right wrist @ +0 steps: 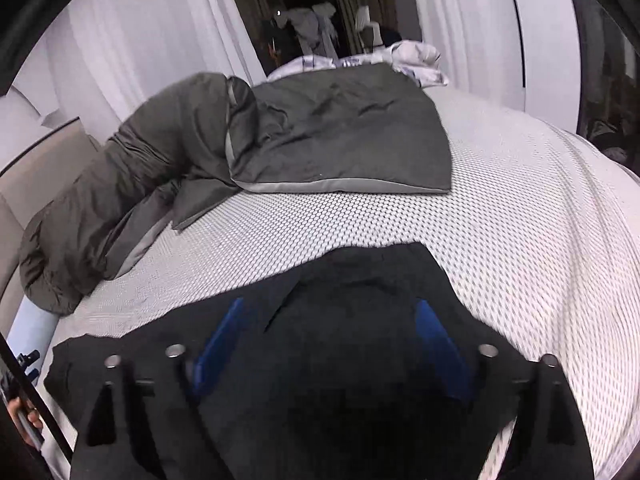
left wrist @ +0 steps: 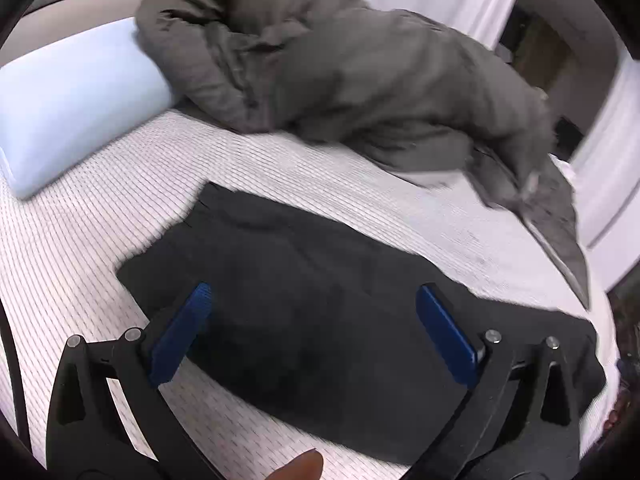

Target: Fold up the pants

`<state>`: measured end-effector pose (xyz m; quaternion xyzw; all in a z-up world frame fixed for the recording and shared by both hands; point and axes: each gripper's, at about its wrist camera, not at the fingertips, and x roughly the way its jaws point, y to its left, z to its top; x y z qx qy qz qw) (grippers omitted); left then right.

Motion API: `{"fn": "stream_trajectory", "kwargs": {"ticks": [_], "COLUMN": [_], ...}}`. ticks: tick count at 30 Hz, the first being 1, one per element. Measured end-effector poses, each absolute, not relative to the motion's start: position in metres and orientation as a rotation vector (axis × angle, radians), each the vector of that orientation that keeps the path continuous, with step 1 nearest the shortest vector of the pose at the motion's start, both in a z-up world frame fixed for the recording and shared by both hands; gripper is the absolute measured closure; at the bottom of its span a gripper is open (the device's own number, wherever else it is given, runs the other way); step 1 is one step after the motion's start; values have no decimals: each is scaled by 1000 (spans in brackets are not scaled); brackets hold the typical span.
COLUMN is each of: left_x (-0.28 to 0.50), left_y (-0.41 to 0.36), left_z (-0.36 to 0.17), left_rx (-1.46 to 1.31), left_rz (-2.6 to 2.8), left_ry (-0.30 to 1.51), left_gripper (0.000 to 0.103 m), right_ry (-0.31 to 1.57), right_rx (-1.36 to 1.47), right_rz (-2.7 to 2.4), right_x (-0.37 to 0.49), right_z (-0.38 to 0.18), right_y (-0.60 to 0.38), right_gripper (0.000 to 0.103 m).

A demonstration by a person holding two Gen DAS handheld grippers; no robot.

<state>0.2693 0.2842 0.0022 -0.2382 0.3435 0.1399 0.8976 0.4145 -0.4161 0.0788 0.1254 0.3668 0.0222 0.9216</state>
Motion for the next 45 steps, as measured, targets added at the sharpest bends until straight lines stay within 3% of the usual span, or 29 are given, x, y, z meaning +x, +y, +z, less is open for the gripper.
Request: {"fn": "stream_trajectory", "kwargs": {"ticks": [4,9,14,20,21,24,27,29,34,39,45], "left_x": [255,251,258,275,274,279,279,281,272,231,214], "left_y": [213,122,89,75,75,73,75,78,89,147,197], "left_z": [9,-20,-44,-65,-65,-69,-72,-71,-64,-51,-69], "left_rx": [-434,-307,-297,-268,-268,-265,-272,-276,-307,-519,-620], "left_rz": [178,20,6,41,46,53,58,55,69,163,235], "left_ry": [679,776,808,891,889,886,886,884,862,788,838], "left_gripper": [1,1,1,1,1,1,1,1,1,2,26], "right_ry": [782,804,870,793,789,830,773,718,766,834,859], "right_rx": [319,364,590,760,765,730,669,663,630,789,844], "right_rz": [117,146,51,140,137,102,85,90,-2,42,147], "right_x": [373,320,301,331,338,353,340,324,310,304,284], "right_z": [62,30,-11,-22,-25,-34,-11,10,4,-18,-20], "right_y": [-407,-426,-497,-523,-522,-510,-504,-502,-507,-525,-518], "right_gripper": [9,9,11,13,23,70,83,86,84,79,67]}}
